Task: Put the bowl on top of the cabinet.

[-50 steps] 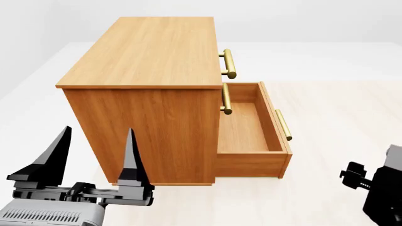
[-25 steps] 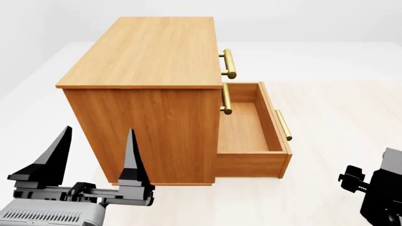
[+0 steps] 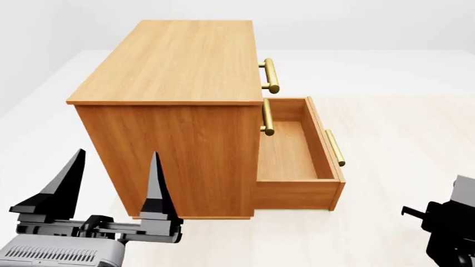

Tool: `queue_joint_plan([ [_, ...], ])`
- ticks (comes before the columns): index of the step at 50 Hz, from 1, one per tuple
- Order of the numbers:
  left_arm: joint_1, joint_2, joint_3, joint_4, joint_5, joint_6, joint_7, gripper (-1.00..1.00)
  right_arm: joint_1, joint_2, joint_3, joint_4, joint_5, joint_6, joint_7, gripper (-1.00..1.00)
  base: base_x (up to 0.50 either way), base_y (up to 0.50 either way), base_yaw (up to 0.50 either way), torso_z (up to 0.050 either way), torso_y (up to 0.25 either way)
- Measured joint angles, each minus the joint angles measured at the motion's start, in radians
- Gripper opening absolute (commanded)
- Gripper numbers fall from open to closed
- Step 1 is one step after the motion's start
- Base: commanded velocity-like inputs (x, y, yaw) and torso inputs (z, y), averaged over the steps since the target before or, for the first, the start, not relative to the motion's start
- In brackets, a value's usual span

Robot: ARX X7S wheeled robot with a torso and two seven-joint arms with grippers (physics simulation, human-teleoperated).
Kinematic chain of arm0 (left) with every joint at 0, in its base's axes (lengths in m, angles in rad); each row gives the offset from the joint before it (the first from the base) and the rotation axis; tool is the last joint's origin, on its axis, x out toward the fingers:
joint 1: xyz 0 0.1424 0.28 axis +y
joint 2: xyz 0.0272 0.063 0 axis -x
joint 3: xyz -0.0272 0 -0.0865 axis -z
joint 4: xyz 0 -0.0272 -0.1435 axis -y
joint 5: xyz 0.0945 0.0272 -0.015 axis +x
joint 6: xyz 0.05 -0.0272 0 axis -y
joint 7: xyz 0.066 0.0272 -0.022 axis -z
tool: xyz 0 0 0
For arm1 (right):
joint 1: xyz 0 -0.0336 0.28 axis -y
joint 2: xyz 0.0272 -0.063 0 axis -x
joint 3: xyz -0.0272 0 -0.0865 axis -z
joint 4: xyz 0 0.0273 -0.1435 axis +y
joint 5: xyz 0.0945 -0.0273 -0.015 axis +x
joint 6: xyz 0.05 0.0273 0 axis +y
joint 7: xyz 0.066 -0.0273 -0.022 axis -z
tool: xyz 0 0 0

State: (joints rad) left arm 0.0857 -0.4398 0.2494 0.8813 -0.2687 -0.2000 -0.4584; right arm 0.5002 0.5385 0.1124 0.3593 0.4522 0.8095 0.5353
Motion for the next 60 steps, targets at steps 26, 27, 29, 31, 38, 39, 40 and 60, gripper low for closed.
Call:
queue_joint_plan([
  [26,-0.002,-0.008,0.002,0.001,-0.009,0.002,-0.010,1.00,0.040,0.044,0.026,-0.310,0.100,0.186,0.079,-1.00,0.00,0.00,0.00,0.000,0.000],
  [27,-0.002,-0.008,0.002,0.001,-0.009,0.002,-0.010,1.00,0.046,0.046,0.025,-0.320,0.103,0.195,0.082,-1.00,0.00,0.00,0.00,0.000,0.000],
  [29,-0.002,-0.008,0.002,0.000,-0.010,0.003,-0.011,1.00,0.058,0.050,0.023,-0.341,0.109,0.210,0.086,-1.00,0.00,0.00,0.00,0.000,0.000],
  [31,-0.003,-0.009,0.003,0.000,-0.010,0.003,-0.012,1.00,0.071,0.053,0.020,-0.359,0.114,0.225,0.089,-1.00,0.00,0.00,0.00,0.000,0.000],
  [38,-0.004,-0.010,0.006,0.000,-0.010,0.003,-0.015,1.00,0.131,0.065,0.001,-0.411,0.130,0.280,0.098,-1.00,0.00,0.00,0.00,0.000,0.000],
  [39,-0.003,-0.011,0.006,0.000,-0.010,0.003,-0.015,1.00,0.141,0.066,-0.002,-0.417,0.133,0.288,0.100,-1.00,0.00,0.00,0.00,0.000,0.000],
  [40,-0.003,-0.011,0.006,0.001,-0.010,0.003,-0.015,1.00,0.153,0.067,-0.007,-0.422,0.135,0.297,0.100,-1.00,0.00,0.00,0.00,0.000,0.000],
  [60,0.000,-0.016,0.011,0.000,-0.008,0.009,-0.024,1.00,0.403,0.064,-0.137,-0.402,0.145,0.399,0.074,-1.00,0.00,0.00,0.00,0.000,0.000],
])
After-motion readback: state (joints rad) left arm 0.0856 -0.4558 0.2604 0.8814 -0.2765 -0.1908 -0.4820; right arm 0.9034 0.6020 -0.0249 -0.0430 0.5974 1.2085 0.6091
